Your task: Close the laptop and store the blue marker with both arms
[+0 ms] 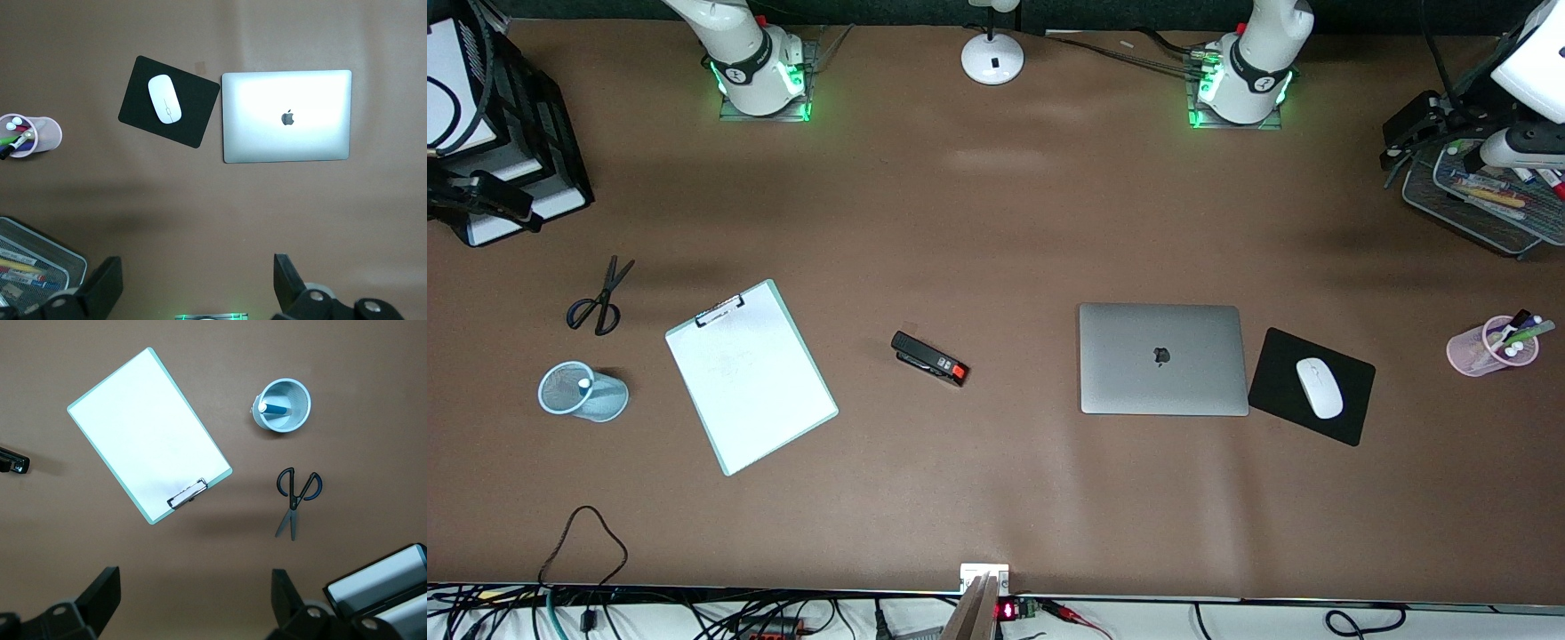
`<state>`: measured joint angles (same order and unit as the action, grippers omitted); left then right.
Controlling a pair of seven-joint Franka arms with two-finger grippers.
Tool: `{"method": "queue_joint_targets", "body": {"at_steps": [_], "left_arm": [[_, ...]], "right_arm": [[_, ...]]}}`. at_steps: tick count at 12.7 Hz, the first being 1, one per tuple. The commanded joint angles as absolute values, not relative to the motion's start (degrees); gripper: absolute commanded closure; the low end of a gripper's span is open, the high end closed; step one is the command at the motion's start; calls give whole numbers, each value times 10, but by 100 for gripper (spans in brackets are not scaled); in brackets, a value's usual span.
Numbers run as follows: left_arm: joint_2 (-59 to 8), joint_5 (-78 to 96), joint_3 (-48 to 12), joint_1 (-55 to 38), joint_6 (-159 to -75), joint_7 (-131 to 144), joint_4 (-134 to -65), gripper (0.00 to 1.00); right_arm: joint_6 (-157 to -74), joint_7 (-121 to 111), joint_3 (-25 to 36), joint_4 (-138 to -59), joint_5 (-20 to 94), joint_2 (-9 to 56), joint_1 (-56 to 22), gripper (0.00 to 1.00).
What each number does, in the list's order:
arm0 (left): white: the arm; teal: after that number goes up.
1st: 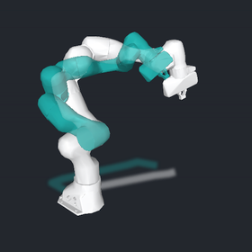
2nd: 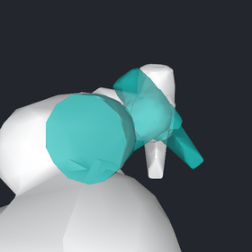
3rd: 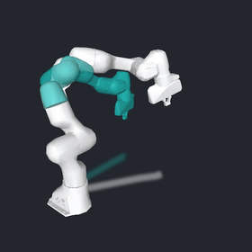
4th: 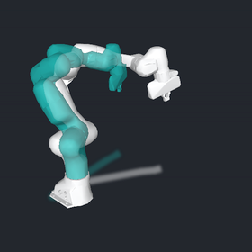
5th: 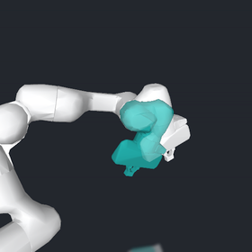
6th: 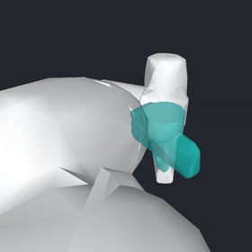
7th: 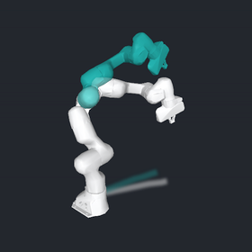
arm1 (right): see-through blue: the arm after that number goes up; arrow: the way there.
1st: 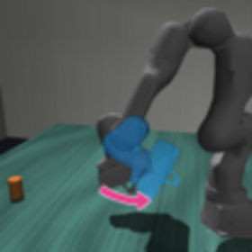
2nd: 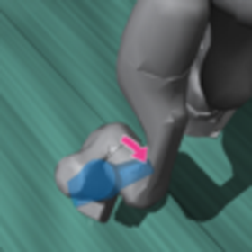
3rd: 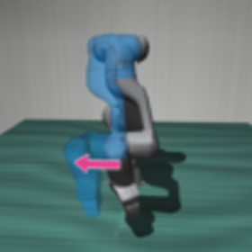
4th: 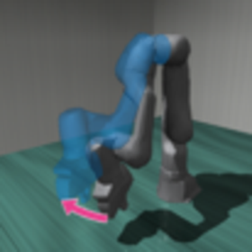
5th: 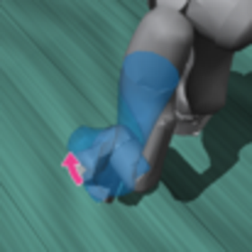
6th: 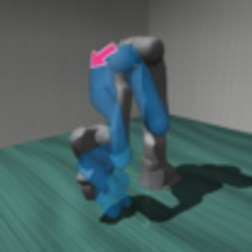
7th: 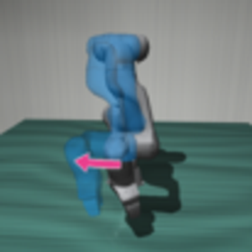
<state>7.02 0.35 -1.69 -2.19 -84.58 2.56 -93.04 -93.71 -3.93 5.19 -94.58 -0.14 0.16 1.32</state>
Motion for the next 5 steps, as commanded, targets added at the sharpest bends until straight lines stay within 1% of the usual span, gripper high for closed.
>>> {"method": "queue_joint_targets", "body": {"at_steps": [1, 5], "left_arm": [[83, 4, -19, -18, -850, 11, -942, 0], [83, 4, -19, -18, -849, 11, -938, 0]], "right_arm": [[-934, -27, 47, -952, -1, -8, 13, 0], [-933, -27, 47, -943, 0, -8, 13, 0]]}}
